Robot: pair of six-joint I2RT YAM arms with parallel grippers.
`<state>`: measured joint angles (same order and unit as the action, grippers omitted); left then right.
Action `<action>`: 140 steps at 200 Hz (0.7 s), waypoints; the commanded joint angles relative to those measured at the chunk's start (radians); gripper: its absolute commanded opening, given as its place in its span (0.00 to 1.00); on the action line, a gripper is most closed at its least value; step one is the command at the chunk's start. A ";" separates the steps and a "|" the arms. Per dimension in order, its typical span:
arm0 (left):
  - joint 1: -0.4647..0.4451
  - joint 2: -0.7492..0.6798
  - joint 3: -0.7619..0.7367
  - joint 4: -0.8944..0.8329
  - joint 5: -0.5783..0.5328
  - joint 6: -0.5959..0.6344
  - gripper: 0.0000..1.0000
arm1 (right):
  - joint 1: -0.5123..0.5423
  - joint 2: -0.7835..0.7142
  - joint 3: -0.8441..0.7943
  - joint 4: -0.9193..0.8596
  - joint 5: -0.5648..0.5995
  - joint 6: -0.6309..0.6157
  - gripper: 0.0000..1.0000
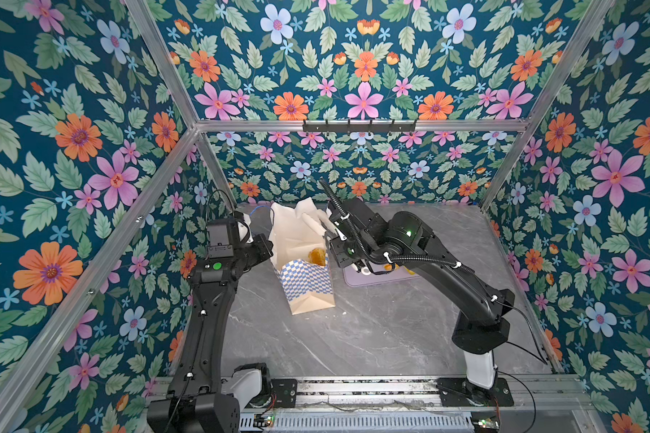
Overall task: Place the fake bread into the paper bag
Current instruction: 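Open the tongs with the right gripper to drop the bread into the bag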
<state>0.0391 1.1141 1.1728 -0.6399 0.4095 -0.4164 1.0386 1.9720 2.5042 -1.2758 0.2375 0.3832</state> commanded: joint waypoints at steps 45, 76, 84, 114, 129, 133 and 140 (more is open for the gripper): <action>0.001 -0.003 0.004 0.009 0.000 -0.002 0.25 | 0.000 -0.085 -0.079 0.085 0.015 -0.013 0.39; 0.000 -0.005 -0.001 0.017 0.003 -0.002 0.26 | -0.001 -0.122 -0.099 0.091 0.052 -0.023 0.39; 0.001 -0.004 -0.001 0.019 0.004 -0.002 0.26 | 0.000 -0.130 -0.107 0.095 0.061 -0.026 0.39; 0.000 -0.005 -0.001 0.023 0.006 -0.002 0.27 | -0.007 -0.180 -0.166 0.115 0.096 -0.029 0.39; 0.001 -0.007 -0.001 0.023 0.008 -0.002 0.27 | -0.019 -0.208 -0.203 0.128 0.102 -0.025 0.39; 0.001 -0.007 -0.001 0.023 0.008 -0.002 0.27 | -0.024 -0.216 -0.213 0.130 0.102 -0.022 0.39; 0.001 -0.008 -0.001 0.023 0.008 -0.002 0.27 | -0.035 -0.230 -0.232 0.136 0.097 -0.017 0.39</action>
<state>0.0391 1.1130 1.1728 -0.6365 0.4156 -0.4191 1.0248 1.7779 2.3116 -1.1923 0.2989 0.3641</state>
